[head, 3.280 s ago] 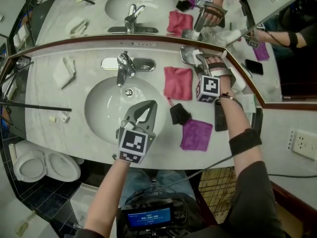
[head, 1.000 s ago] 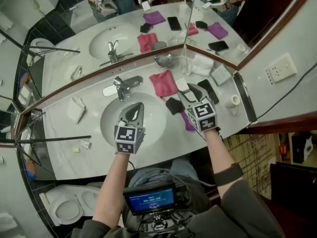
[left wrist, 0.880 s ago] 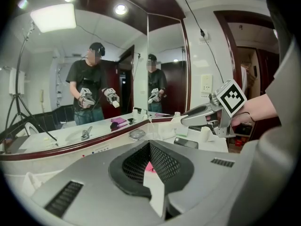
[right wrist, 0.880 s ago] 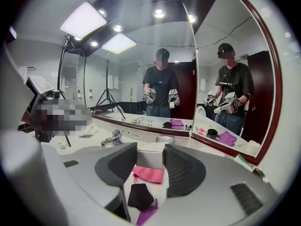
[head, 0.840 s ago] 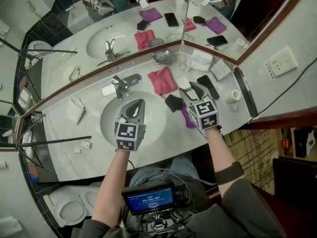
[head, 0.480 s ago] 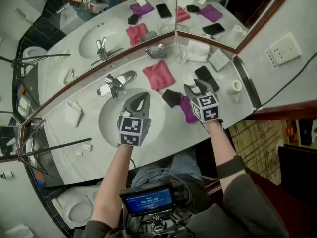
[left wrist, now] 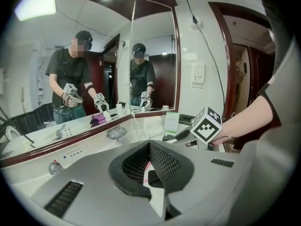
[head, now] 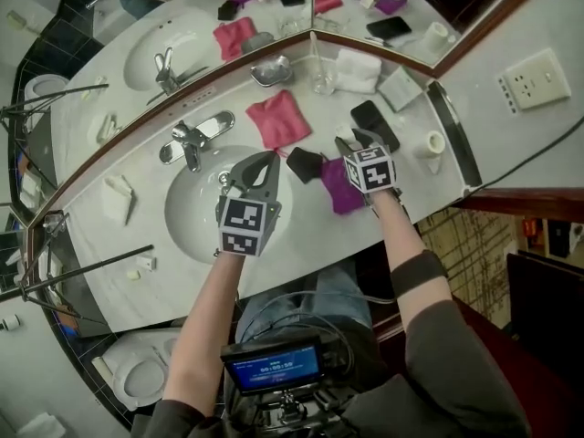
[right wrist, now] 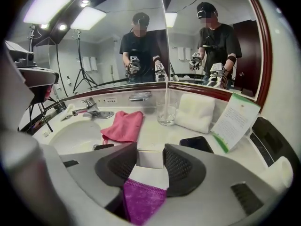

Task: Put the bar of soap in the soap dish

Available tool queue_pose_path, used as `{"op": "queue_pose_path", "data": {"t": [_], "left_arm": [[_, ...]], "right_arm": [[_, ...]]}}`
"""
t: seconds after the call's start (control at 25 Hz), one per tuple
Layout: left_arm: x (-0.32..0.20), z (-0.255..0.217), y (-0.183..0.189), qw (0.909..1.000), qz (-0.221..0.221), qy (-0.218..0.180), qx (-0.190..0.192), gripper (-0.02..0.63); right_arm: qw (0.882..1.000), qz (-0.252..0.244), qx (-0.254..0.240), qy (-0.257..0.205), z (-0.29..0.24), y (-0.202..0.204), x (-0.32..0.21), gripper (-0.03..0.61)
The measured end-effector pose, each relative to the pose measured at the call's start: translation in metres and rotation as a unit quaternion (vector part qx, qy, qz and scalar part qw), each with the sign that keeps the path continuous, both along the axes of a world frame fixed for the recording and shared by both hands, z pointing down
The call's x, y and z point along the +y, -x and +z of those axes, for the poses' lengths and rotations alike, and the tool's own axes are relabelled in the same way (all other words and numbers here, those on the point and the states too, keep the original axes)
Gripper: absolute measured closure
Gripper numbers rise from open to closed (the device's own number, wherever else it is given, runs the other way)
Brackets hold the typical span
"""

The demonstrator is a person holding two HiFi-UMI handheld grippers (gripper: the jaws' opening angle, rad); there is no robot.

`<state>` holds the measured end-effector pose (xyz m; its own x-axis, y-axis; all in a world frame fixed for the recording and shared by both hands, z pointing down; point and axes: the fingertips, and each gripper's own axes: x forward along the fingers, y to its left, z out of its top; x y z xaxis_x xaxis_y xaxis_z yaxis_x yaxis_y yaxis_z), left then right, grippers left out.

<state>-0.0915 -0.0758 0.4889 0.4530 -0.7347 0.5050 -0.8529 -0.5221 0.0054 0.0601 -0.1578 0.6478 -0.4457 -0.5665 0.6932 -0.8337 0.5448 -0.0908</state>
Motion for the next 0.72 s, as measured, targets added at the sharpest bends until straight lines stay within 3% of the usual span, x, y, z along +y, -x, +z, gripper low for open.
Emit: {"op": "queue_pose_path", "data": {"t": [0.24, 0.56, 0.72], "left_arm": [[-0.003, 0.005, -0.004, 1.0000, 0.000, 0.007, 0.000, 0.614], [-0.003, 0.007, -0.002, 0.9999, -0.002, 0.010, -0.003, 0.614], [-0.003, 0.004, -0.002, 1.0000, -0.002, 0.007, -0.004, 0.614]], "right_arm": [[1.000, 0.005, 0.005, 0.019, 0.016, 0.000, -0.005, 0.373], [0.994, 0.059, 0.043, 0.078, 0.054, -0.027, 0.012, 0.354], [0.993, 0.076, 0.033, 0.079, 0.049, -0.032, 0.016, 0.354]]}}
